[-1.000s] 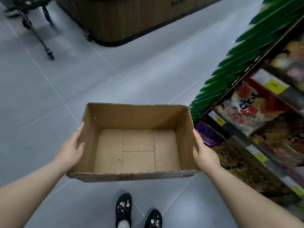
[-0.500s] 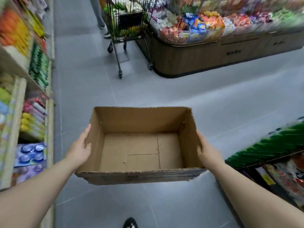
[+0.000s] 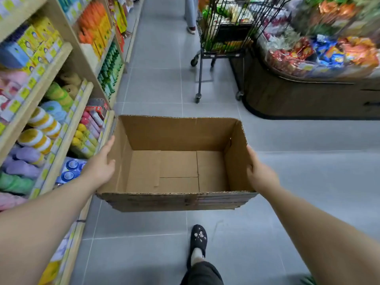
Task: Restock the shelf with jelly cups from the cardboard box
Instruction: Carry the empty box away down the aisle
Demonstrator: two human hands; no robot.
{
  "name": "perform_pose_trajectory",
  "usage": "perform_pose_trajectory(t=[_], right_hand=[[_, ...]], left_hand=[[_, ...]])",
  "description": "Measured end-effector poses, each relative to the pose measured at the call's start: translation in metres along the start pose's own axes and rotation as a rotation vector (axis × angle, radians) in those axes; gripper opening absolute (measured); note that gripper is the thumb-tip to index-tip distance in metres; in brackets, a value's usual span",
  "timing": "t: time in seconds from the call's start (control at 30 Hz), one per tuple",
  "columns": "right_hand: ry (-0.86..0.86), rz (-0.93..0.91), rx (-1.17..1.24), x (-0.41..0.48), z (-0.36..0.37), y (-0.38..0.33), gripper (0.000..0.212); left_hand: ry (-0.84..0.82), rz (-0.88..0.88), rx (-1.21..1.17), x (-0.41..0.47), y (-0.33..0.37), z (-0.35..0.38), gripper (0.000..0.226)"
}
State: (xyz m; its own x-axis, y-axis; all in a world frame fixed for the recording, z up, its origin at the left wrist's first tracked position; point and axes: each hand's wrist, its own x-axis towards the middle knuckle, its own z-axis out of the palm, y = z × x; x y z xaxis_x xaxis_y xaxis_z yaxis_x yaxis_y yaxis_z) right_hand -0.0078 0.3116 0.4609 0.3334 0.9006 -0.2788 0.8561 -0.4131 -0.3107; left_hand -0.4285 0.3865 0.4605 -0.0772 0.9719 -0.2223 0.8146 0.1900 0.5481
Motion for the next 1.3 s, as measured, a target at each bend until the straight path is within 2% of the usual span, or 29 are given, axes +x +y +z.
perform_pose_trajectory(t=[0.4,0.7,0.93,1.13,1.3], right_hand=[[-0.109,-0.198,-0.125,0.212,-0.035,-0.098,0.071],[-0.139,-0.216,-0.124,0.368,-0.043,-0.197,0.070],[-0.123,-0.221,-0.107,0.480,-0.063,-0.256,0.069],[-0.151,-0.289,-0.139,0.600,-0.085,-0.290,0.074],[-0.163,-0.402,-0.188,0.714,-0.106,-0.331,0.073]], left_hand=[[0.100,-0.195,-0.044,0.130,0.036,-0.012,0.070],[0.086,-0.272,-0.085,0.305,0.028,-0.054,0.071],[0.070,-0.274,-0.056,0.427,0.069,-0.089,0.069],[0.080,-0.319,-0.061,0.522,0.093,-0.079,0.071],[0.170,-0.411,-0.092,0.590,0.114,-0.063,0.072]])
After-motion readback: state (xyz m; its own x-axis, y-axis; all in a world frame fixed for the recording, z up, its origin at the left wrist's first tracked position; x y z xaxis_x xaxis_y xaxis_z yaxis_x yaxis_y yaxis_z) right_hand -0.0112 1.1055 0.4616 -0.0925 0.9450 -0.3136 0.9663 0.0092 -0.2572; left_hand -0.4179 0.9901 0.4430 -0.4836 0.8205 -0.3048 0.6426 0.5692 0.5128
